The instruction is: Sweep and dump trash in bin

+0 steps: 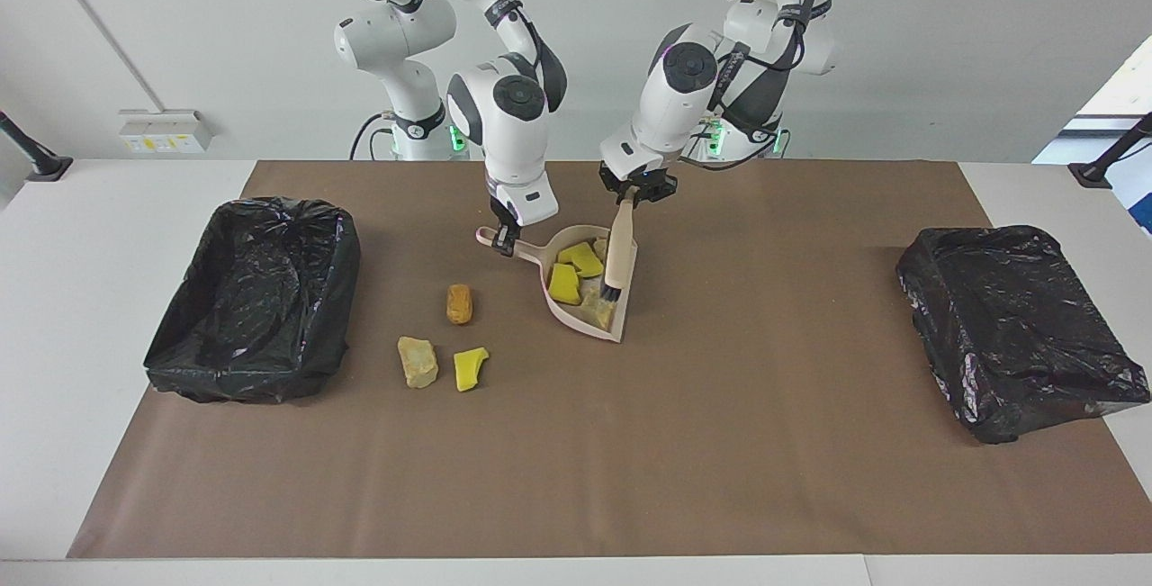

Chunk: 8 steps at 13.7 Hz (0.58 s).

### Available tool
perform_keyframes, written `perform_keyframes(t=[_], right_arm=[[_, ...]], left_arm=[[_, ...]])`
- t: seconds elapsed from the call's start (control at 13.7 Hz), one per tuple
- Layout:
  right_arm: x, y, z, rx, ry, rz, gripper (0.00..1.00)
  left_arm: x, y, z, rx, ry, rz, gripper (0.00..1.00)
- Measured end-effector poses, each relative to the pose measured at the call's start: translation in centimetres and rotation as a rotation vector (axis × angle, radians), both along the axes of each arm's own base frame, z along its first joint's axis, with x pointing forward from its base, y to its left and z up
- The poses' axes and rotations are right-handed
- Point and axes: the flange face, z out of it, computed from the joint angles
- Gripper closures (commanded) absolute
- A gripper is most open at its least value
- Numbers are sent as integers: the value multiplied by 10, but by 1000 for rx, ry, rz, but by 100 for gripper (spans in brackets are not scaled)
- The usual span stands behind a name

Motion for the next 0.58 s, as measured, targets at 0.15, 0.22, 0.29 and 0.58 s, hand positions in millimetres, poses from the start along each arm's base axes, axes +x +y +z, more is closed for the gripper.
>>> perform_keyframes(t=[0.15, 0.22, 0.29, 0.58], right_arm=[[0, 0, 0, 0, 0, 0, 100], [0, 0, 0, 0, 0, 0, 100], [0, 0, 0, 0, 0, 0, 100], [0, 0, 0, 0, 0, 0, 100]], left_arm=[[-9, 8, -5, 40, 27, 41, 100], [-14, 14, -10, 71, 32, 69, 100], [-20, 21, -15, 109, 31, 97, 100], [-61, 41, -28, 214, 13, 178, 100]])
